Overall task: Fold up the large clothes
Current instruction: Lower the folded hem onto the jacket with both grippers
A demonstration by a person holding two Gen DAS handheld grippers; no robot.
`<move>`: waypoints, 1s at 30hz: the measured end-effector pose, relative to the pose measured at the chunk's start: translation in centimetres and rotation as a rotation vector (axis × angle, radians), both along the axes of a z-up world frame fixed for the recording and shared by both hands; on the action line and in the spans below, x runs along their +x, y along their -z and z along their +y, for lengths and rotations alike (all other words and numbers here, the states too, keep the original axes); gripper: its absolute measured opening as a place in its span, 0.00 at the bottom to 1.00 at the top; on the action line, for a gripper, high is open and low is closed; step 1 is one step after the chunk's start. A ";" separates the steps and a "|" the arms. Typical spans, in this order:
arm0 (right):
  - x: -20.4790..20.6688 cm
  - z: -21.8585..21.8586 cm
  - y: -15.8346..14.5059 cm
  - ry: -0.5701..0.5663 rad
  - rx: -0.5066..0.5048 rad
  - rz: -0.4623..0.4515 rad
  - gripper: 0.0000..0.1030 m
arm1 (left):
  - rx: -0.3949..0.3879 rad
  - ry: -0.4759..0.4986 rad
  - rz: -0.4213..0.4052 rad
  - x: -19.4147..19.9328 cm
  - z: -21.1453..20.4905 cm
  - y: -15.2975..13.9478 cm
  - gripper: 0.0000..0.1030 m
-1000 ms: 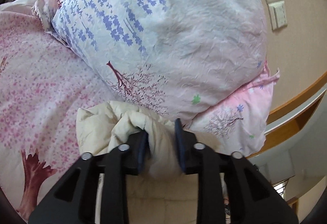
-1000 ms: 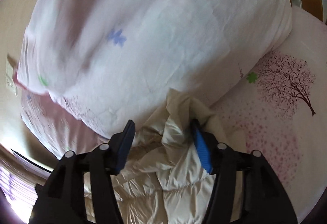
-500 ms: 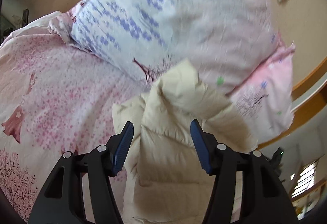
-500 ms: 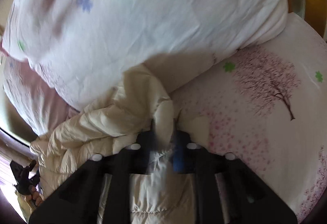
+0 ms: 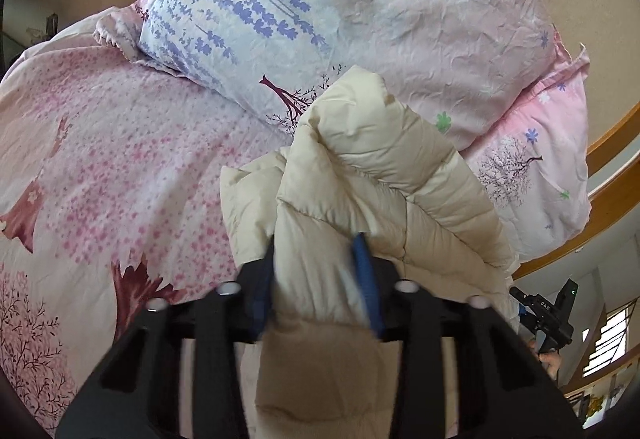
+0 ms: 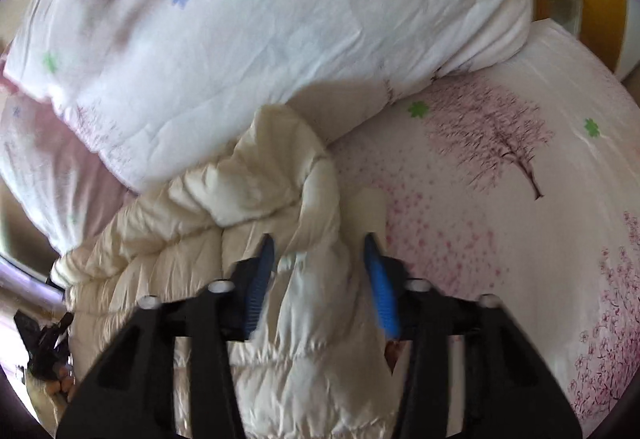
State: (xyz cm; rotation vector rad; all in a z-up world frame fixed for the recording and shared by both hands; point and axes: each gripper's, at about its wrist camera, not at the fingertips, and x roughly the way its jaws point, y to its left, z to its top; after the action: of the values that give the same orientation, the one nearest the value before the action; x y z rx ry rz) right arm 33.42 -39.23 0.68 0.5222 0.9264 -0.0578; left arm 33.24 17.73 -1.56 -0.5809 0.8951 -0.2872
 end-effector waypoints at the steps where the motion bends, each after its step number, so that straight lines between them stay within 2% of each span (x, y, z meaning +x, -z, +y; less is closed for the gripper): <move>1: 0.0 0.5 0.5 -0.016 -0.009 0.014 0.13 | 0.026 -0.006 -0.006 -0.1 -0.2 0.0 0.19; 2: -0.2 0.6 0.8 -0.005 -0.022 0.012 0.10 | 0.051 -0.007 -0.007 -0.3 -0.3 0.2 0.13; 4: -0.2 0.4 1.3 0.025 -0.046 0.023 0.09 | 0.080 -0.016 0.012 -0.3 -0.7 0.6 0.10; 7: 0.0 0.1 2.5 0.049 -0.057 0.068 0.09 | 0.096 -0.025 0.043 -0.2 -0.8 1.5 0.10; 10: 0.2 1.3 2.4 0.029 -0.094 0.080 0.13 | 0.095 -0.026 0.068 -0.1 -0.9 2.0 0.10; 11: -0.2 1.3 2.1 0.025 -0.082 0.077 0.19 | 0.081 -0.023 0.070 -0.2 -0.7 2.0 0.10; 13: -1.7 1.1 1.5 0.020 -0.026 0.067 0.44 | 0.007 -0.020 0.076 -0.9 0.2 1.9 0.11; 14: -2.7 0.7 1.1 0.022 0.004 0.058 0.64 | -0.042 -0.021 0.081 -1.4 1.0 2.0 0.12; 15: -3.9 0.3 0.9 0.024 0.034 0.042 0.69 | -0.078 -0.022 0.084 -1.8 1.5 1.9 0.15; 16: -4.6 0.0 0.8 0.018 0.061 0.032 0.69 | -0.116 -0.021 0.083 -2.4 2.1 1.9 0.22; 17: -5.5 -0.3 0.9 0.005 0.098 0.029 0.71 | -0.136 -0.021 0.084 -2.9 2.6 1.9 0.36; 19: -6.8 -0.9 1.4 -0.007 0.171 0.039 0.74 | -0.149 -0.033 0.090 -4.4 3.5 1.9 0.50; 23: -8.6 -2.2 4.2 -0.011 0.316 0.107 0.74 | -0.188 -0.009 0.119 -6.8 4.0 2.9 0.56; 30: -8.8 -3.6 5.9 -0.066 0.419 0.142 0.75 | -0.265 0.028 0.192 -9.1 3.3 5.1 0.58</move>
State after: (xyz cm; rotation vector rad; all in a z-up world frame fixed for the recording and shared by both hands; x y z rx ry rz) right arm 24.64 -42.83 -5.25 0.8829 1.1002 0.1644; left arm 24.10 21.04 -6.61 -0.8521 1.0586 -0.3835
